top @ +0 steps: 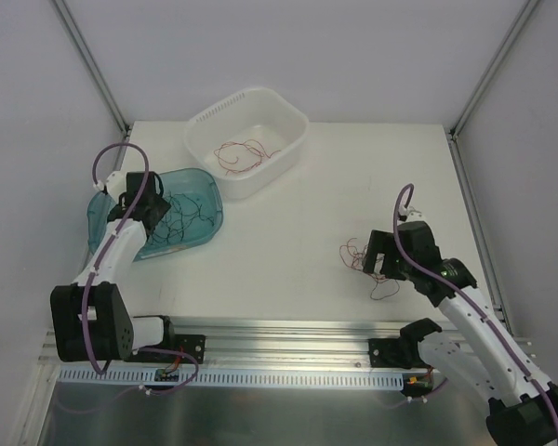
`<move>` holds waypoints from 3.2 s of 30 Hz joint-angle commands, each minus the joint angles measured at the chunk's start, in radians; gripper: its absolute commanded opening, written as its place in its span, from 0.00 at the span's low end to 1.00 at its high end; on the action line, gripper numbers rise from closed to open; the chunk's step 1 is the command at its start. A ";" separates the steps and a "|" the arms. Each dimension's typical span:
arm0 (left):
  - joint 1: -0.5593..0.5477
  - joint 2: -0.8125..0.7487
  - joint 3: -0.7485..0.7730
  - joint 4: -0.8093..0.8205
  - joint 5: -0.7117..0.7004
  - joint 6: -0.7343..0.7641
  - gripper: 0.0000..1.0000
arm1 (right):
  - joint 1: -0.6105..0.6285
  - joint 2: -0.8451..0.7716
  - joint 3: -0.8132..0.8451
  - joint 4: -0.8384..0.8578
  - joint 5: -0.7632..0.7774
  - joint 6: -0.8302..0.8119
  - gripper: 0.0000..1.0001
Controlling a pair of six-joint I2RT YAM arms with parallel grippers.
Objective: Untangle the cables
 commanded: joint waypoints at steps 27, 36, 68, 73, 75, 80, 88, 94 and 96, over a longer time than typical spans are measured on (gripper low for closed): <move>-0.084 -0.467 -0.184 0.034 0.842 0.394 0.99 | 0.250 0.651 0.178 0.194 -0.039 0.173 0.76; -0.359 -0.448 -0.191 0.033 0.795 0.281 0.99 | 0.387 0.653 0.283 0.130 0.053 0.257 0.70; -0.964 0.326 0.145 0.068 0.276 -0.021 0.09 | 0.412 0.573 0.063 0.443 0.090 0.544 0.59; -0.964 0.275 0.119 0.074 0.270 -0.030 0.00 | 0.418 0.636 0.052 0.470 0.078 0.557 0.46; -0.964 0.260 0.111 0.079 0.267 -0.035 0.00 | 0.418 0.644 0.051 0.476 0.079 0.557 0.40; -0.964 0.212 0.082 0.085 0.247 -0.047 0.00 | 0.419 0.632 0.048 0.452 0.095 0.546 0.18; -0.958 0.154 0.036 0.085 0.195 -0.040 0.00 | 0.416 0.442 0.104 0.291 0.193 0.449 0.01; -0.937 0.103 0.010 0.083 0.196 -0.041 0.00 | 0.401 0.265 0.195 0.122 0.339 0.347 0.01; -0.937 0.082 0.011 0.085 0.211 -0.041 0.00 | 0.401 0.214 0.223 0.114 0.327 0.282 0.01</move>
